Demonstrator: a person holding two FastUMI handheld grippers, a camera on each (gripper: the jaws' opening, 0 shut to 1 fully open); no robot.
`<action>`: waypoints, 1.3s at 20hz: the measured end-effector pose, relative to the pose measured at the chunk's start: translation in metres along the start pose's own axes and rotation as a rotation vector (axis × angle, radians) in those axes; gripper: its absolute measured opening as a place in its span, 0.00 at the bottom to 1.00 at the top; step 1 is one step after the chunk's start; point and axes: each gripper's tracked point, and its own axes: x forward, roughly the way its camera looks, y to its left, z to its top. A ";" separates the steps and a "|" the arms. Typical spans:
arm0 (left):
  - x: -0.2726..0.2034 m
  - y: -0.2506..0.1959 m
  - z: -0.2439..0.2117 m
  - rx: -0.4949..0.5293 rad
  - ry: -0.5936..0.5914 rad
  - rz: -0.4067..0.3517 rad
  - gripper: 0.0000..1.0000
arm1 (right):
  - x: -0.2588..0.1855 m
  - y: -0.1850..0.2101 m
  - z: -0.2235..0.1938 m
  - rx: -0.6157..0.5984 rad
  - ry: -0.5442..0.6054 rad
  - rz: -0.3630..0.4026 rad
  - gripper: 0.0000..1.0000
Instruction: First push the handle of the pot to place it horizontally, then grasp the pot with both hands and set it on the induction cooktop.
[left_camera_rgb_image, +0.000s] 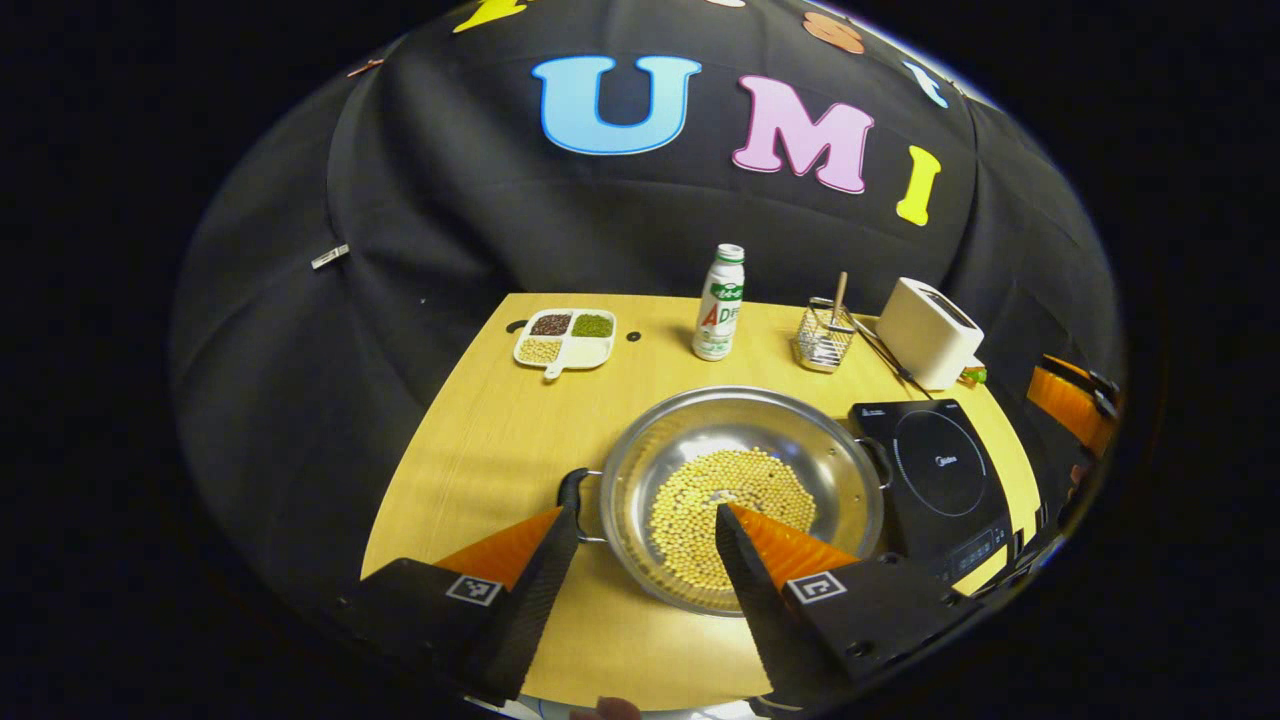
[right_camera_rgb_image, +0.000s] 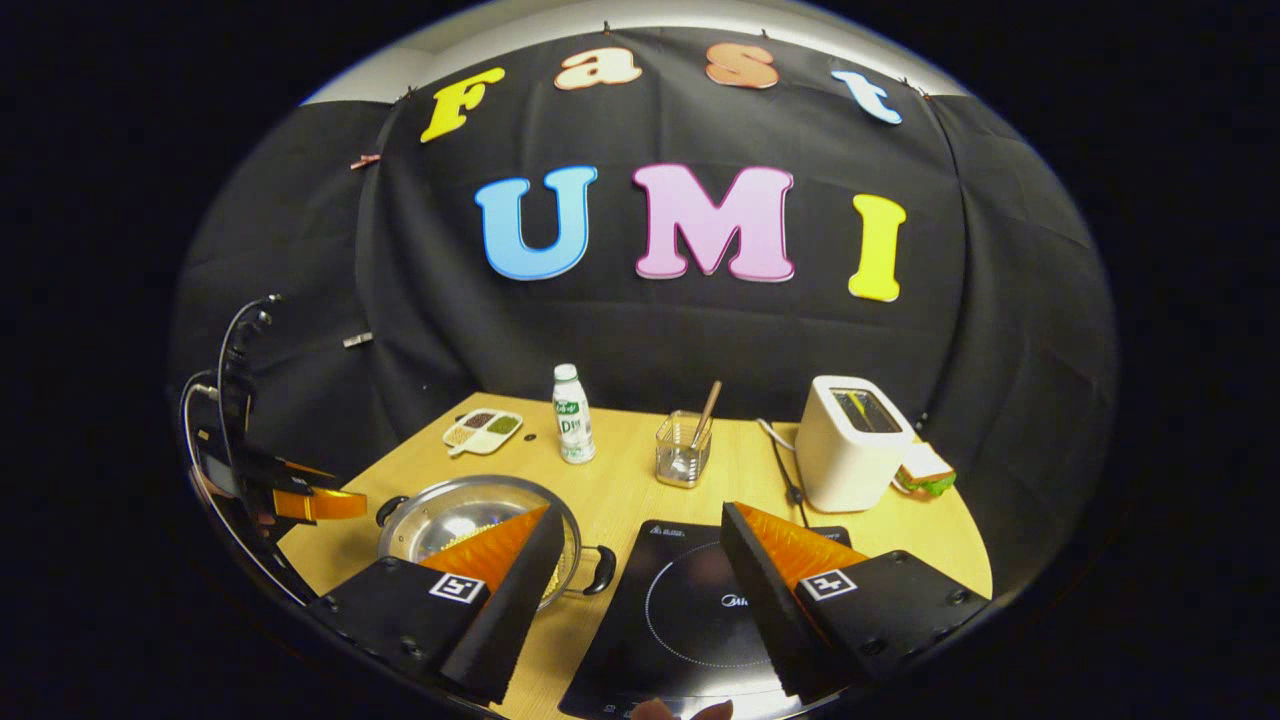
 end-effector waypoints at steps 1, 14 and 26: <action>0.006 0.011 -0.003 0.002 0.009 -0.001 0.87 | 0.011 0.003 -0.010 -0.001 0.032 0.007 0.98; 0.115 0.027 -0.034 -0.040 0.173 -0.075 0.88 | 0.115 0.050 -0.098 0.106 0.333 0.088 0.97; 0.135 0.040 -0.043 0.001 0.232 -0.070 0.72 | 0.144 0.061 -0.144 0.068 0.470 0.088 0.82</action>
